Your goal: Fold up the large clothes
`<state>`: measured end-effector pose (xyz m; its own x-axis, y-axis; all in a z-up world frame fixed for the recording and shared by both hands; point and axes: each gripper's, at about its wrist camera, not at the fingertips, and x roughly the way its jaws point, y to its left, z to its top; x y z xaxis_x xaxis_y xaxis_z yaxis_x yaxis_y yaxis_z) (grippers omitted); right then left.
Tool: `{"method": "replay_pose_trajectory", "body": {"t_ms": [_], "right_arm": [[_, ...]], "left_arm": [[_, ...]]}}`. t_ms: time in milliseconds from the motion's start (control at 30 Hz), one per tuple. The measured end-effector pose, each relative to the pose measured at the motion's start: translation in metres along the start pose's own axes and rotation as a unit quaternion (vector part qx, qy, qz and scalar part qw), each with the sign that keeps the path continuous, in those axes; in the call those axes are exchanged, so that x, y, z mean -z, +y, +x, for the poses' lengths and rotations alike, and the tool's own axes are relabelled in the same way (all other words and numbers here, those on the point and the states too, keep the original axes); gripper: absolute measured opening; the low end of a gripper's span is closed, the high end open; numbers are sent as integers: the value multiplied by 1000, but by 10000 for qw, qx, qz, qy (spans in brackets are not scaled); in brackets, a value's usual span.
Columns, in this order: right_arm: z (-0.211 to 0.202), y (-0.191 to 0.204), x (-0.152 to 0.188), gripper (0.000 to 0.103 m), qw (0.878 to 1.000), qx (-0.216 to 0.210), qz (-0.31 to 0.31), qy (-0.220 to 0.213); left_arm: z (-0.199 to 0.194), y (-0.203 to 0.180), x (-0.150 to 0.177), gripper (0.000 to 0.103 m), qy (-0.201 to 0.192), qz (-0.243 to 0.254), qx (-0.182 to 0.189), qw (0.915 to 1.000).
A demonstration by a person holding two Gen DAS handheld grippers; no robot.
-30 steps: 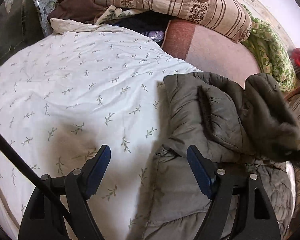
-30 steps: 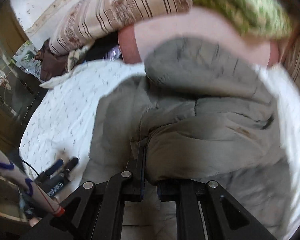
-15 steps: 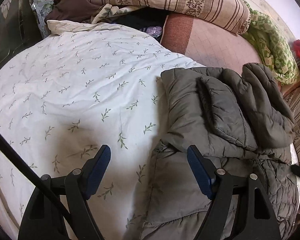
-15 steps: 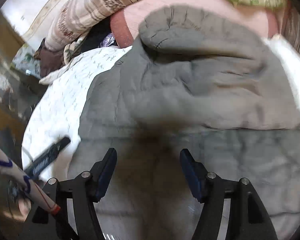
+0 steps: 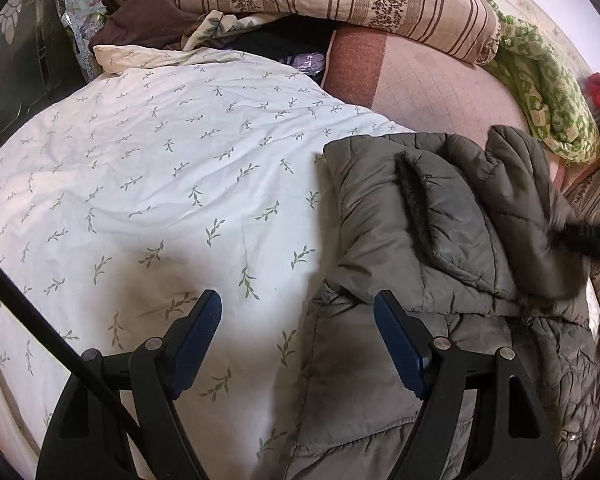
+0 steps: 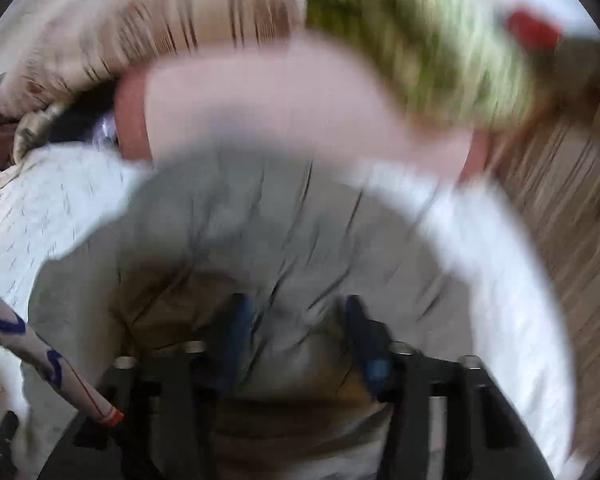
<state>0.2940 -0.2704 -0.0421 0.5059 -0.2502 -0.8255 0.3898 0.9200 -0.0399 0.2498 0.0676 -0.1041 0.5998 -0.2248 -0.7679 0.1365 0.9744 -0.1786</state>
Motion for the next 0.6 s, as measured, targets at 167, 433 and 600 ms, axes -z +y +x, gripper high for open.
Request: {"method": "replay_pose_trajectory", "body": {"t_ms": [167, 433, 600], "right_arm": [[0, 32, 62, 41, 9945, -931, -155, 460], [-30, 20, 47, 40, 9947, -1025, -15, 65], [-78, 20, 37, 47, 9937, -657, -188, -886]], "left_arm": [[4, 0, 0, 78, 89, -37, 75, 9999], [-3, 3, 2, 78, -6, -83, -3, 10000], [1, -2, 4, 78, 96, 14, 2, 10000]]}}
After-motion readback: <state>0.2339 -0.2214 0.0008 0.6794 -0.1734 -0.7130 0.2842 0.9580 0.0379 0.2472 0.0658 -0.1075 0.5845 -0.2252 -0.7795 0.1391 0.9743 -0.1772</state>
